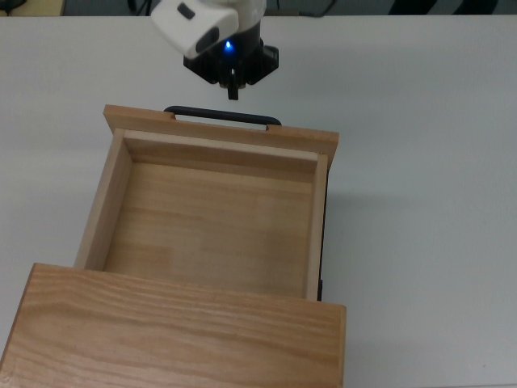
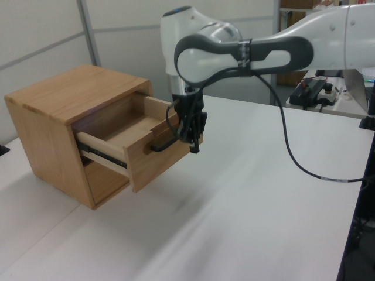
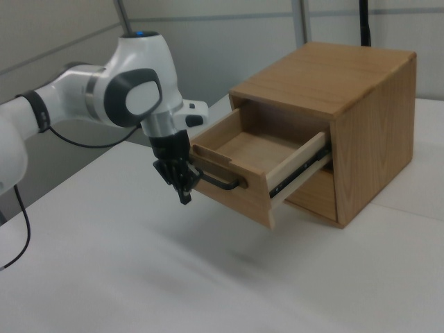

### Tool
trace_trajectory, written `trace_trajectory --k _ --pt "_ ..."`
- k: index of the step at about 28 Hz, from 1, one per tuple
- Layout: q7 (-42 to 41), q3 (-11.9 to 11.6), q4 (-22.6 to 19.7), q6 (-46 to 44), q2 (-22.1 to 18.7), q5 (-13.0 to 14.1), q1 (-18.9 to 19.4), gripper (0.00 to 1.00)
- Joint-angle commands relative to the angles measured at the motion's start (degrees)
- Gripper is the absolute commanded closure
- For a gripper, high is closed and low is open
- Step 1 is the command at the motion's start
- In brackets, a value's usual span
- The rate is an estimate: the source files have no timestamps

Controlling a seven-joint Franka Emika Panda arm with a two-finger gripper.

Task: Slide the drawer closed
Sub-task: 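Push the drawer front with the gripper into the cabinet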

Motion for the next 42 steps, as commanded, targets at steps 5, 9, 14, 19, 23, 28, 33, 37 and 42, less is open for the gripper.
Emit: trace_trajectory --k 5,9,14,19,23,28,33,37,42 --pt "0.5 -0.5 0.2 5.7 3.8 0.9 0.0 1.0" --pt "0.8 -1.0 0.3 6.7 5.1 0.9 -0.3 1.0" --pt "2.9 -1.7 2.3 11.5 6.7 0.7 -0.5 1.0" --pt "5.1 -2.4 5.6 14.9 10.0 0.5 -1.1 1.0" --pt "5.2 -2.7 6.8 17.4 11.9 0.4 -1.1 1.0" --pt "5.3 -2.6 6.8 24.3 14.1 0.5 -1.3 1.0" --pt "7.6 -2.6 6.8 30.4 14.4 0.5 -1.3 1.0" --pt "7.7 -2.6 7.7 32.6 14.2 0.5 -1.3 1.0" --pt "7.2 -2.9 9.5 33.1 13.9 0.6 -1.6 1.0"
